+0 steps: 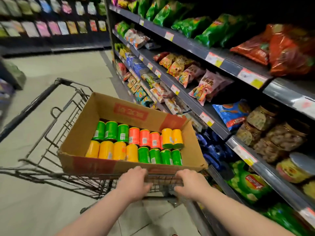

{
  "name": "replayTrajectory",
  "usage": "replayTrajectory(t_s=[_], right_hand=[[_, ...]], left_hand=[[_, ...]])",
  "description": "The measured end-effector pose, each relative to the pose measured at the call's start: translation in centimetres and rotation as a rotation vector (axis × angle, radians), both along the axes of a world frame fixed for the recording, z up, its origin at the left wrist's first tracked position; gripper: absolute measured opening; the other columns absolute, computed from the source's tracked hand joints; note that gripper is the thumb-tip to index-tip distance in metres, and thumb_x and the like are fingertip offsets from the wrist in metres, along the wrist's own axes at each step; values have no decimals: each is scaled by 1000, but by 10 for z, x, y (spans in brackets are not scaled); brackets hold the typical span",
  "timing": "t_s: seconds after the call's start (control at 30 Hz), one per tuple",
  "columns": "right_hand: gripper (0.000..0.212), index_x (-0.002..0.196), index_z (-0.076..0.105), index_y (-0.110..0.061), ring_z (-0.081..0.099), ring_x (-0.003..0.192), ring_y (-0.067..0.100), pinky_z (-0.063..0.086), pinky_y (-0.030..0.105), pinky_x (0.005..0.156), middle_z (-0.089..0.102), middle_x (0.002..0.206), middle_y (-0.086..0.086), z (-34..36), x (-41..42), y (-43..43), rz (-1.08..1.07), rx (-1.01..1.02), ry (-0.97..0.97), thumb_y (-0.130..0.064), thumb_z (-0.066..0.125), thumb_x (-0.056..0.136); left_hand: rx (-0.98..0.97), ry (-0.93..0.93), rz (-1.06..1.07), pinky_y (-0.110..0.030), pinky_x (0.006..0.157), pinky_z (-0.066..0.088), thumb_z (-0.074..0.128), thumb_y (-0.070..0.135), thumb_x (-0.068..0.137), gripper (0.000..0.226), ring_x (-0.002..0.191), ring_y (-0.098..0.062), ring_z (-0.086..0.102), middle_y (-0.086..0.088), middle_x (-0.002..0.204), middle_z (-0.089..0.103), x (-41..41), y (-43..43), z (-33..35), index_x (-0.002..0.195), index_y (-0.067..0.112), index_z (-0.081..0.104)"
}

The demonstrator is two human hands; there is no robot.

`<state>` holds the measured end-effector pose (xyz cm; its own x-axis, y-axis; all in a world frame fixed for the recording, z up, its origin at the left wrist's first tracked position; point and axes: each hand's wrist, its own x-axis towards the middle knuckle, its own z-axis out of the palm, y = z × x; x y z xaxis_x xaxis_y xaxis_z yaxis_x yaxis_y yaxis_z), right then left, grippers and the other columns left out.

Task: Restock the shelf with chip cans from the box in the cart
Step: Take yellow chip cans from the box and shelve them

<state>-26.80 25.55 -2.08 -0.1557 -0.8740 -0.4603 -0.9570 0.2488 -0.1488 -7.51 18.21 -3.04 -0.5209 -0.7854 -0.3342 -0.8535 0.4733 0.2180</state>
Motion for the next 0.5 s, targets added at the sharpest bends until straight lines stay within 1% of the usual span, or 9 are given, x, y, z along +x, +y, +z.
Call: replayTrajectory(t_s=[0.13,0.33,0.5], right_hand=[[44,127,51,-26,51,119,26,42,35,98,55,129,3,1,-46,-28,9,6,-32,-43,53,86],[50,133,49,-27,50,122,25,42,35,100,52,135,1,-10,-98,-60,30,20,-74,-46,55,87],[51,134,47,-27,49,123,23,40,35,100,51,136,-1,-22,-119,-78,33,35,-99,-46,54,87]], left_hand=[[-14,35,49,-33,97,43,51,49,88,46,120,-20,49,1,128,51,-41,-22,7,128,25,50],[-5,11,93,-33,96,43,51,46,90,48,120,-21,50,0,131,50,-82,-43,6,131,22,48],[27,-22,124,-34,97,44,51,47,89,50,121,-20,49,1,131,50,-96,-61,0,132,23,48]])
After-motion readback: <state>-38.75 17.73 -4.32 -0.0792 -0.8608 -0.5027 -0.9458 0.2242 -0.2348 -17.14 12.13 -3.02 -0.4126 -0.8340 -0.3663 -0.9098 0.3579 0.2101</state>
